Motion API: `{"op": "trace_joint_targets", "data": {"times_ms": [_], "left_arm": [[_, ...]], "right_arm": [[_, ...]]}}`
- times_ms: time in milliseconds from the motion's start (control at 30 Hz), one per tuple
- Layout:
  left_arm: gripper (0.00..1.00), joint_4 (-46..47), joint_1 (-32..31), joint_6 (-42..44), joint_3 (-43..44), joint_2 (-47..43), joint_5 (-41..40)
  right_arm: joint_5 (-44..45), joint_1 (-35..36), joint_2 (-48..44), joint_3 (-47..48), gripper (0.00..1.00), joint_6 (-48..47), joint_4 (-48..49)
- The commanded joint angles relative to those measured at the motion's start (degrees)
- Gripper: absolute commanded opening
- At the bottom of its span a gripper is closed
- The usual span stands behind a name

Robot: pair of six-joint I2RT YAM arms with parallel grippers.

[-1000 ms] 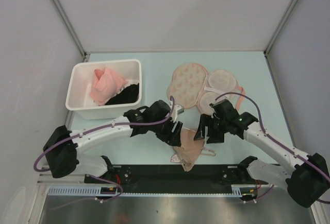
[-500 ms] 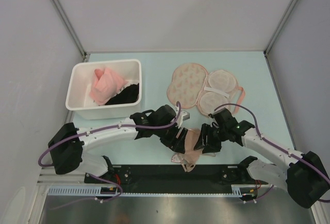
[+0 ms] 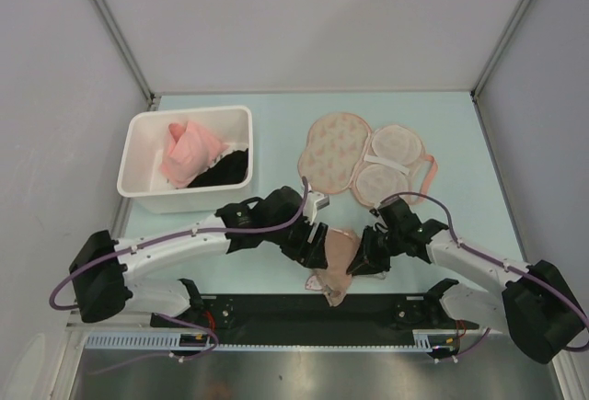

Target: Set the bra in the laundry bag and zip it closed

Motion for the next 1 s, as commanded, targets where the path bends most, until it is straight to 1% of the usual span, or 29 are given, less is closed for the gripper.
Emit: {"op": "trace_joint_targets", "data": {"times_ms": [0, 33, 100, 167, 200, 233, 267, 333, 367, 400, 467, 533, 567, 600, 667, 700, 767, 800, 833, 900, 933, 967], "left_arm": [[0.69, -0.53, 0.33, -1.56, -0.95, -4.93, -2.53], [0.69, -0.97, 0.33, -1.64, -0.86, -5.37, -3.05], [0.69, -2.73, 0.94, -1.82, -0.6, -7.39, -4.63], [0.7, -4.65, 2.78, -2.7, -0.34, -9.15, -6.21], [0.69, -5.28, 3.92, -3.13, 0.19, -11.51, -6.39], [0.7, -5.8, 4.89, -4.01, 0.45, -13.01, -6.66], [0.69, -6.16, 6.9, -4.19, 0.8, -14.42, -6.75], [0.7, -7.3, 8.85, -4.63, 3.17, -18.9, -8.76], [0.7, -9.22, 10.34, -4.63, 4.4, -20.3, -9.9], [0.71, -10.28, 10.87, -4.46, 7.28, -22.58, -12.87], [0.73, -13.01, 11.66, -3.76, 10.2, -24.27, -15.61], [0.73, -14.85, 11.93, -2.97, 13.8, -26.19, -18.17], [0.73, -15.12, 12.02, -2.79, 15.47, -26.64, -18.17], [0.74, -15.04, 12.02, -2.44, 15.92, -27.17, -20.35], [0.76, -14.78, 12.02, -2.35, 16.45, -28.4, -21.07], [0.76, -14.69, 12.11, -2.17, 16.45, -28.58, -21.25], [0.77, -14.6, 12.2, -1.82, 16.19, -28.14, -20.73], [0.78, -14.51, 12.2, -1.56, 16.1, -27.79, -20.2], [0.78, -14.16, 12.11, -1.47, 15.84, -27.27, -18.8], [0.79, -14.07, 12.37, -1.21, 15.31, -24.99, -16.34], [0.79, -13.64, 12.37, -1.21, 14.79, -24.11, -15.2], [0.79, -13.28, 12.46, -1.12, 13.91, -21.49, -12.49]], "right_arm": [[-3.25, 0.28, 1.87, 1.98, 0.03, 3.6, 2.5], [-3.87, 0.37, 1.96, 4.6, 0.0, 4.57, 1.88], [-5.1, 0.28, 2.4, 8.73, 0.0, 5.1, 0.31], [-5.37, 0.19, 3.63, 17.95, 0.0, 4.5, -1.54], [-5.89, 0.1, 6.42, 21.47, 0.0, 4.06, -2.94], [-6.42, 0.19, 8.01, 29.25, 0.0, 3.7, -4.0], [-8.42, 0.45, 10.29, 33.15, 0.0, 2.57, -5.93], [-10.19, 2.11, 15.92, 42.11, 0.0, 0.81, -9.35], [-10.38, 2.91, 17.25, 49.81, 0.0, -1.11, -13.64], [-10.9, 3.7, 18.39, 53.28, 0.0, -1.66, -15.51], [-13.62, 4.67, 18.32, 55.77, 0.0, -0.35, -17.45], [-15.81, 4.76, 14.39, 53.6, 0.0, 0.71, -17.55], [-16.44, 4.59, 12.62, 50.1, 0.0, 0.54, -18.85], [-17.23, 4.24, 11.3, 48.15, 0.0, -0.59, -20.0], [-18.2, 2.49, 7.16, 43.15, 0.0, -3.14, -24.72], [-18.03, 0.91, 6.11, 37.3, 0.0, -6.72, -26.49], [-14.61, -2.34, 3.65, 31.9, 0.0, -11.21, -29.4], [-12.94, -6.97, 3.55, 27.26, 0.0, -15.5, -30.63], [-10.93, -9.28, 3.72, 25.3, 0.0, -17.46, -31.16], [-9.07, -15.85, 4.51, 19.6, 0.0, -18.88, -28.02], [-5.23, -17.02, 5.12, 18.35, 0.0, -18.97, -24.53], [-2.93, -17.56, 7.22, 17.64, 0.0, -18.89, -23.27]]}}
